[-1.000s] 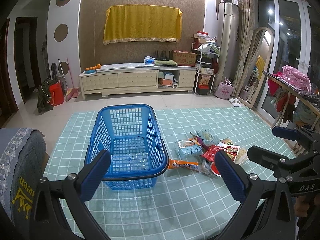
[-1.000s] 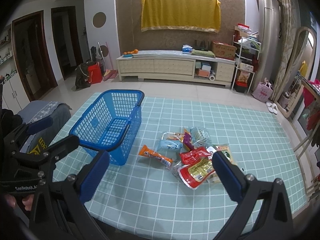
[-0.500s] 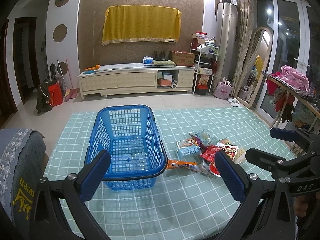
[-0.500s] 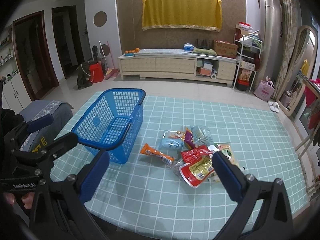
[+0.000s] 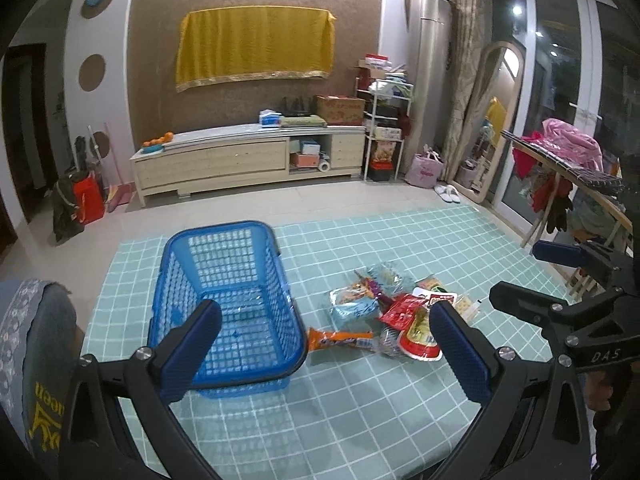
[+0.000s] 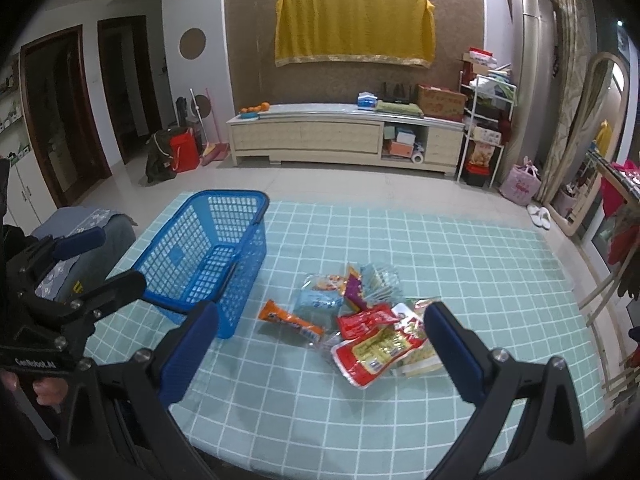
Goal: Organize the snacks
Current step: 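Lower both grippers toward the snack pile beside the blue basket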
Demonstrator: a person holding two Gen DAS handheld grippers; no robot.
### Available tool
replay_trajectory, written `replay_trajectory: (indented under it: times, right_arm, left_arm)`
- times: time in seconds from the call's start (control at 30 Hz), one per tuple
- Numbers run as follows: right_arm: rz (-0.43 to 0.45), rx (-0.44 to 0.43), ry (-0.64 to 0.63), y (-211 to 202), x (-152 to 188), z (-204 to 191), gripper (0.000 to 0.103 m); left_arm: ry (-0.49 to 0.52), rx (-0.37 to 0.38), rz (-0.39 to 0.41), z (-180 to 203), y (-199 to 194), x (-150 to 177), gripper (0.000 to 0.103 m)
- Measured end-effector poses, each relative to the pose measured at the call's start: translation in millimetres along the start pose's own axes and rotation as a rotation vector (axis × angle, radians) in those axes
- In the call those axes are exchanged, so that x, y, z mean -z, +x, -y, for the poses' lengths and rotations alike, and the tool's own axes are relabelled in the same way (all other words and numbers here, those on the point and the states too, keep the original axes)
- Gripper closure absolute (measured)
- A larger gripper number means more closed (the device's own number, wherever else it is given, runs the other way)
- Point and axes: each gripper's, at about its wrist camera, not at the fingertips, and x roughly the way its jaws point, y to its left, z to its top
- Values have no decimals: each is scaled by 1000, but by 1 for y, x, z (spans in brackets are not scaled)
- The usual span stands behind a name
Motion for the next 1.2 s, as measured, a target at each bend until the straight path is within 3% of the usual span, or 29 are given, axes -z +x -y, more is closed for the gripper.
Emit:
replay_trajectory:
  times: [0.37,0.77,0.87,1.1,1.2]
  right_arm:
    - [-54,-49,67,18,-19,54,0]
    - [-189,-144,162,74,-40,117,2]
    - [-215,-155,157,90,-42,125,12]
    - [-281,-189,127,131,-40,137,21]
    - [-316,-230,163,152,-37,147,21]
  left_arm:
    - [-8,91,-101,20,54,-35,0]
    - [-30,120,-234,48,125,-65,0]
    - [-54,124,-276,50,144,-64,6]
    - [-67,100,-366,55,183,-61,22]
    - [-77,82,-404,54,203,-59,23]
